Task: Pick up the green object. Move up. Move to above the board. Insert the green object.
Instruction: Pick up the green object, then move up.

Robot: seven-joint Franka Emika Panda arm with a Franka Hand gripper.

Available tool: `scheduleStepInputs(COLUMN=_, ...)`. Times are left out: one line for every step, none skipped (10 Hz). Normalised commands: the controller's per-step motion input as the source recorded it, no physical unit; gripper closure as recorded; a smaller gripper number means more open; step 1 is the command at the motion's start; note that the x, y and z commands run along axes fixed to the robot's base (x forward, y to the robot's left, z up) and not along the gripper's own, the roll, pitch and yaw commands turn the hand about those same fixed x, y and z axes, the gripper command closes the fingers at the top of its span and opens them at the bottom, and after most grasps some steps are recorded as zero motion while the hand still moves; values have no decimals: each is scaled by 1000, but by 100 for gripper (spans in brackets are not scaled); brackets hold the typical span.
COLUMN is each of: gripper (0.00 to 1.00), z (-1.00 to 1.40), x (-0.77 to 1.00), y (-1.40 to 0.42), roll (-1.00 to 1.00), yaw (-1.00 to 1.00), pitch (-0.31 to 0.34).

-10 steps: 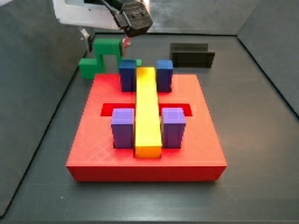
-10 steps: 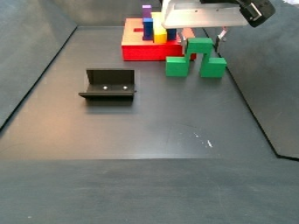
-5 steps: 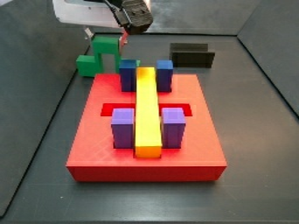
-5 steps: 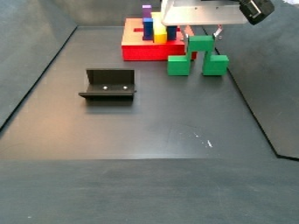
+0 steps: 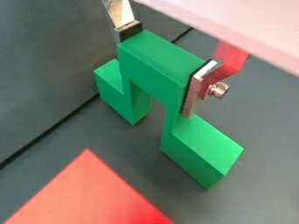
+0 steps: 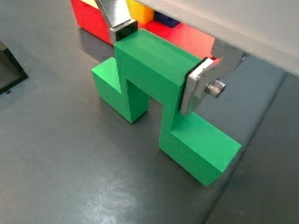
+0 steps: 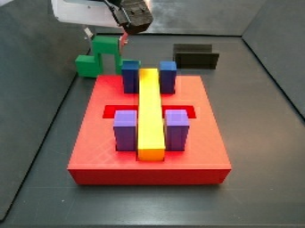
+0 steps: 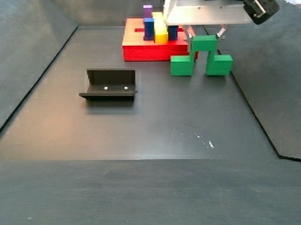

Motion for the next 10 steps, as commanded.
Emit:
scheduleStepInputs(gripper=100, z=0, x=0, y=0, roll=0, yaw=0, pitch=0)
scheduleStepInputs(gripper=100, z=0, x=0, y=0, roll=0, yaw=0, pitch=0)
scheduleStepInputs(gripper=100, z=0, x=0, y=0, roll=0, yaw=0, pitch=0)
scheduleStepInputs(gripper=100, z=0, x=0, y=0, roll=0, yaw=0, pitch=0)
scheduleStepInputs(gripper=100, z=0, x=0, y=0, roll=0, yaw=0, pitch=0)
scheduleStepInputs(gripper=100, z=0, x=0, y=0, roll=0, yaw=0, pitch=0)
scheduleStepInputs(gripper=100, z=0, x=0, y=0, roll=0, yaw=0, pitch=0)
scheduleStepInputs(gripper=100, z=833, x=0, y=0, roll=0, yaw=0, pitch=0)
scheduleStepInputs(gripper=100, z=781, x=26, y=5, roll=-8, yaw=50, pitch=20)
scheduleStepInputs(gripper=100, z=553, x=6, y=11, roll=-7, yaw=48, pitch=40)
